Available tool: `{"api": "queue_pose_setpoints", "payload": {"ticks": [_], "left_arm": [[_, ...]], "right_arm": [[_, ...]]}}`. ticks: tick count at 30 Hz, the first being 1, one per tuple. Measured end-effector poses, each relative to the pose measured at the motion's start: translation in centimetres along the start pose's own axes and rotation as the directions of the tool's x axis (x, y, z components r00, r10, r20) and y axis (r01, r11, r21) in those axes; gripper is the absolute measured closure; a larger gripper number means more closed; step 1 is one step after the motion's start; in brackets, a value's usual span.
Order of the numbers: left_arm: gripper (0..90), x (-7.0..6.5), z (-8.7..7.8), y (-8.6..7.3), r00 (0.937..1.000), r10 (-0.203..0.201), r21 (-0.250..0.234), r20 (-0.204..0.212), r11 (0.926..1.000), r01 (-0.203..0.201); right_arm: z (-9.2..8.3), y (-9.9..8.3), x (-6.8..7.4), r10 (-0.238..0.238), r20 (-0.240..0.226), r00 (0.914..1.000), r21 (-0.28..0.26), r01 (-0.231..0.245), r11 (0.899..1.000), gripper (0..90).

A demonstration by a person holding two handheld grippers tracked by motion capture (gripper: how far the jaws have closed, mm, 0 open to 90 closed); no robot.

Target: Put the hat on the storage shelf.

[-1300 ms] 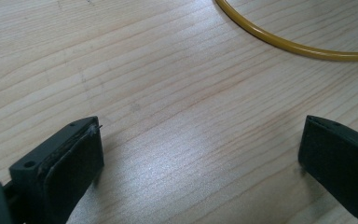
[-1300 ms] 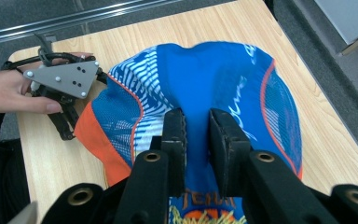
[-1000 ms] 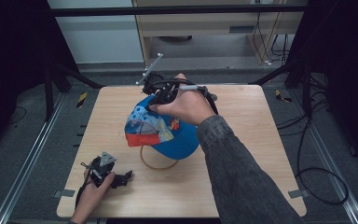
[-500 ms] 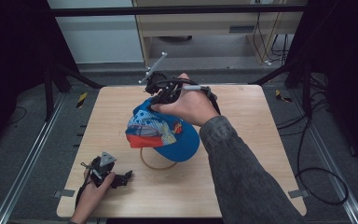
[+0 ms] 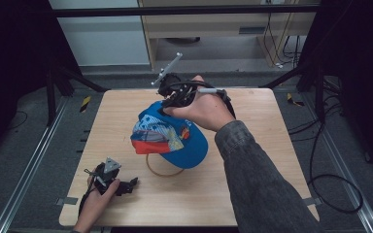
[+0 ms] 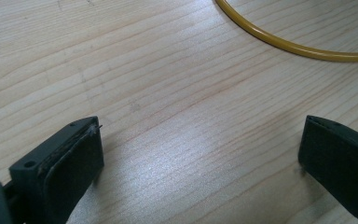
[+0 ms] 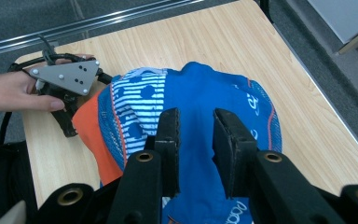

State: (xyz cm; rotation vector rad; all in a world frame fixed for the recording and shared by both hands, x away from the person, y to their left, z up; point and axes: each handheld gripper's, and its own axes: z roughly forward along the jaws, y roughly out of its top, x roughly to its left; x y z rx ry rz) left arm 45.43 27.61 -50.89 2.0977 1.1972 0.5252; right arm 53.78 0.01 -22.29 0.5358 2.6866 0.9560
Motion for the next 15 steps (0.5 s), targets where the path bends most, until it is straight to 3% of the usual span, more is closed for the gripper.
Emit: {"api": "queue_pose_setpoints", "payload": {"ticks": [15], "left_arm": [[0.0,0.0,0.0,0.0,1.0000,0.003,0.002,0.000,1.0000,-0.003]], "right_arm": [[-1.1,-1.5,-0.4,0.018,0.003,0.9998,-0.006,-0.018,1.000,71.9]]}}
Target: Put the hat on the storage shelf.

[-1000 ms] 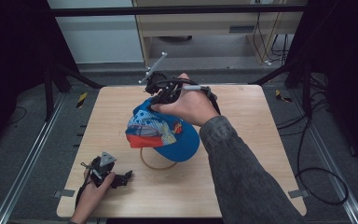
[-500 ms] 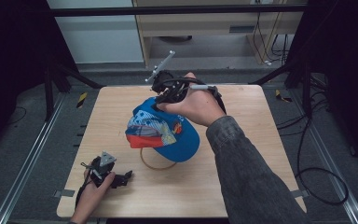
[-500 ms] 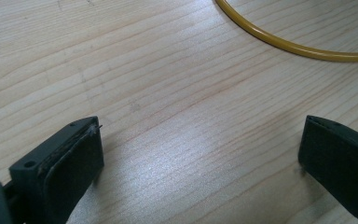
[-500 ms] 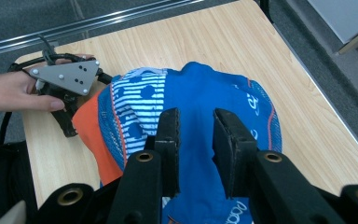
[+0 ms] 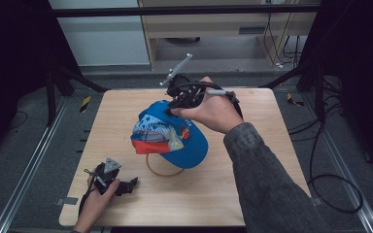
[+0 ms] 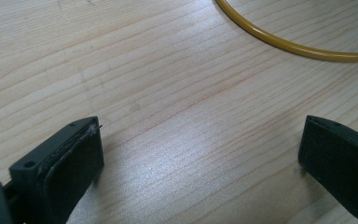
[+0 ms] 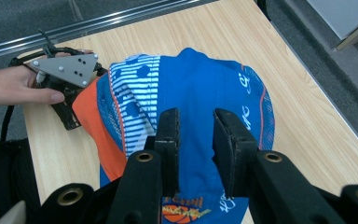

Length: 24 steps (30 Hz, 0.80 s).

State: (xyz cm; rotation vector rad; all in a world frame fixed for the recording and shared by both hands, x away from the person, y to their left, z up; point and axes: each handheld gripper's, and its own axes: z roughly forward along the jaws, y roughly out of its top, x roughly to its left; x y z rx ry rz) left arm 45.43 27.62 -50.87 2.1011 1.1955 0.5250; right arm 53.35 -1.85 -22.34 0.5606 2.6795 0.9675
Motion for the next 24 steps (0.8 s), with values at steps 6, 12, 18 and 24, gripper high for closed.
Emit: {"api": "queue_pose_setpoints", "payload": {"ticks": [6,12,18,24], "left_arm": [[0.0,0.0,0.0,0.0,1.0000,0.000,0.001,0.000,1.0000,0.000],[0.0,0.0,0.0,0.0,1.0000,0.000,0.000,0.000,1.0000,0.000],[0.0,0.0,0.0,0.0,1.0000,-0.002,0.000,0.000,1.0000,0.002],[0.0,0.0,0.0,0.0,1.0000,-0.003,0.000,0.001,1.0000,0.003]], "right_arm": [[-0.5,-0.8,-0.1,0.007,0.003,1.0000,-0.010,-0.007,1.000,71.9],[-0.9,-1.5,-0.3,0.021,0.004,0.9998,-0.020,-0.021,1.000,71.2],[-1.5,-2.3,-0.4,0.033,0.018,0.9993,-0.030,-0.032,0.999,62.9],[-2.2,-3.3,-0.5,0.057,0.036,0.9977,-0.045,-0.055,0.997,50.6]]}}
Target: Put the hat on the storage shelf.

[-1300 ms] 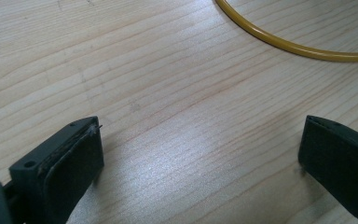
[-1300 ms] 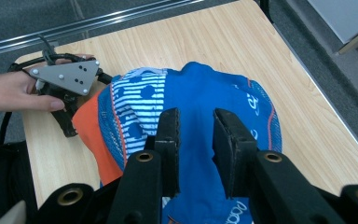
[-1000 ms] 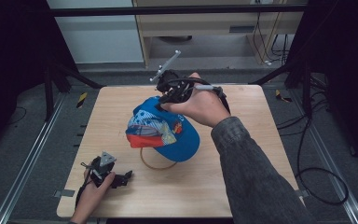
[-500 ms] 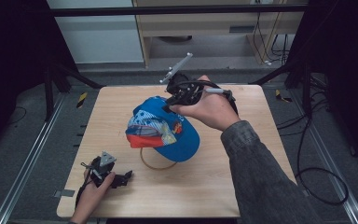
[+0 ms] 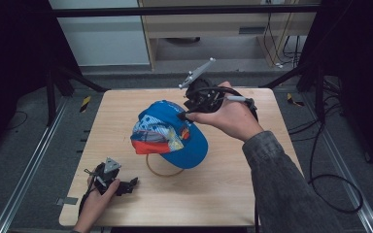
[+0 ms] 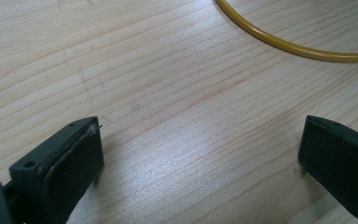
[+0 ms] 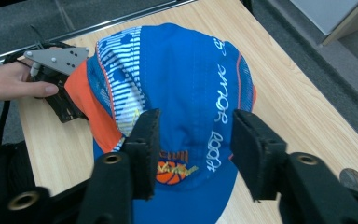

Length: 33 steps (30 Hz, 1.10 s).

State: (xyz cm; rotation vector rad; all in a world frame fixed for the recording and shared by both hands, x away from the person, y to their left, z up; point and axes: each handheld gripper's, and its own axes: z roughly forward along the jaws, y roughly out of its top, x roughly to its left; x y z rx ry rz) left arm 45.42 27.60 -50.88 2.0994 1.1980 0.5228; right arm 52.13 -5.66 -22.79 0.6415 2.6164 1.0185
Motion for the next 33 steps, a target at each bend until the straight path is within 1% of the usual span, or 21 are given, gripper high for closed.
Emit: {"api": "queue_pose_setpoints", "payload": {"ticks": [2,8,11,17,24,33], "left_arm": [[0.0,0.0,0.0,0.0,1.0000,0.000,0.000,0.000,1.0000,0.000],[0.0,0.0,0.0,0.0,1.0000,0.000,0.000,-0.001,1.0000,0.000],[0.0,0.0,0.0,0.0,1.0000,0.001,0.000,-0.001,1.0000,-0.001],[0.0,-0.1,0.0,0.0,1.0000,0.001,0.000,0.000,1.0000,-0.001],[0.0,-0.1,0.0,0.0,1.0000,0.001,0.000,0.000,1.0000,-0.001],[0.0,-0.1,0.0,0.0,1.0000,0.001,0.000,0.000,1.0000,-0.001]], "right_arm": [[-0.2,-0.3,-0.1,0.003,0.008,1.0000,-0.004,-0.003,1.000,45.3],[-1.0,-1.3,-0.2,0.017,0.036,0.9992,-0.026,-0.016,1.000,32.8],[-1.2,-1.7,-0.2,0.021,0.043,0.9988,-0.037,-0.019,0.999,27.4],[-1.8,-2.4,-0.4,0.030,0.059,0.9978,-0.045,-0.027,0.999,20.2],[-2.7,-3.4,-0.7,0.045,0.081,0.9957,-0.074,-0.039,0.996,9.3],[-3.9,-5.0,-1.6,0.070,0.111,0.9914,-0.101,-0.059,0.993,6.7]]}}
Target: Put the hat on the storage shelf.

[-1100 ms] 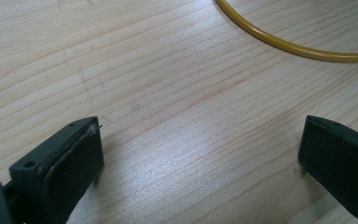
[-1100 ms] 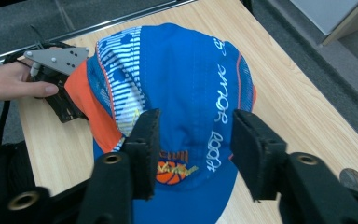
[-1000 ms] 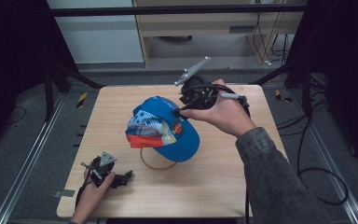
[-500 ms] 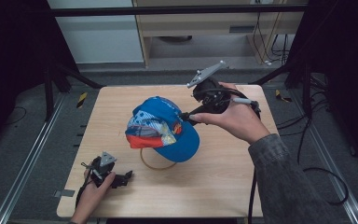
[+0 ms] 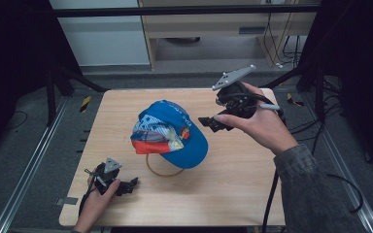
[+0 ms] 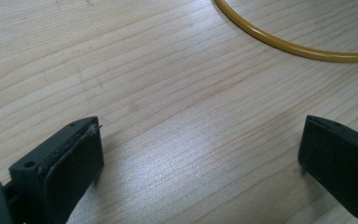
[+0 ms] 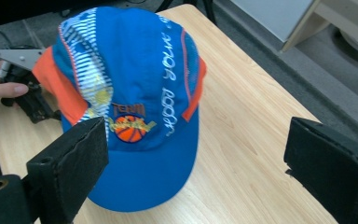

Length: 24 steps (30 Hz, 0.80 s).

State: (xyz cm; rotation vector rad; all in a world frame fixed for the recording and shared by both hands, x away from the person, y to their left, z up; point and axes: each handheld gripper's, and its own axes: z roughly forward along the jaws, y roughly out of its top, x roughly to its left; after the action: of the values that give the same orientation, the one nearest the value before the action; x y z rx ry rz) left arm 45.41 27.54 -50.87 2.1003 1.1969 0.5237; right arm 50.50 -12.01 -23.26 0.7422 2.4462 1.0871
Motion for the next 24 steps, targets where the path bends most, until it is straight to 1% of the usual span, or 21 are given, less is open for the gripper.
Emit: {"api": "queue_pose_setpoints", "payload": {"ticks": [6,7,12,19,21,24], "left_arm": [[0.0,0.0,0.0,0.0,1.0000,-0.001,-0.002,0.000,1.0000,0.001],[0.0,0.0,0.0,0.0,1.0000,-0.001,-0.003,-0.001,1.0000,0.001],[0.0,0.0,0.0,0.0,1.0000,0.000,-0.003,0.000,1.0000,0.000],[0.0,0.0,0.0,0.0,1.0000,0.000,-0.003,-0.001,1.0000,0.000],[0.0,0.0,0.0,0.0,1.0000,0.000,-0.003,0.000,1.0000,0.000],[0.0,-0.1,0.0,0.0,1.0000,-0.003,-0.003,0.000,1.0000,0.003]], "right_arm": [[-1.1,-1.1,-0.7,0.018,0.027,0.9995,-0.022,-0.017,1.000,6.2],[-1.3,-1.5,-0.8,0.025,0.032,0.9992,-0.032,-0.024,0.999,6.1],[-1.9,-2.9,-1.4,0.055,0.059,0.9967,-0.052,-0.052,0.997,5.3],[-2.2,-4.9,-2.2,0.101,0.104,0.9894,-0.073,-0.094,0.993,5.1],[-2.3,-5.4,-2.3,0.115,0.111,0.9872,-0.084,-0.106,0.991,5.2],[-2.3,-6.2,-2.5,0.128,0.120,0.9845,-0.087,-0.118,0.989,4.9]]}}
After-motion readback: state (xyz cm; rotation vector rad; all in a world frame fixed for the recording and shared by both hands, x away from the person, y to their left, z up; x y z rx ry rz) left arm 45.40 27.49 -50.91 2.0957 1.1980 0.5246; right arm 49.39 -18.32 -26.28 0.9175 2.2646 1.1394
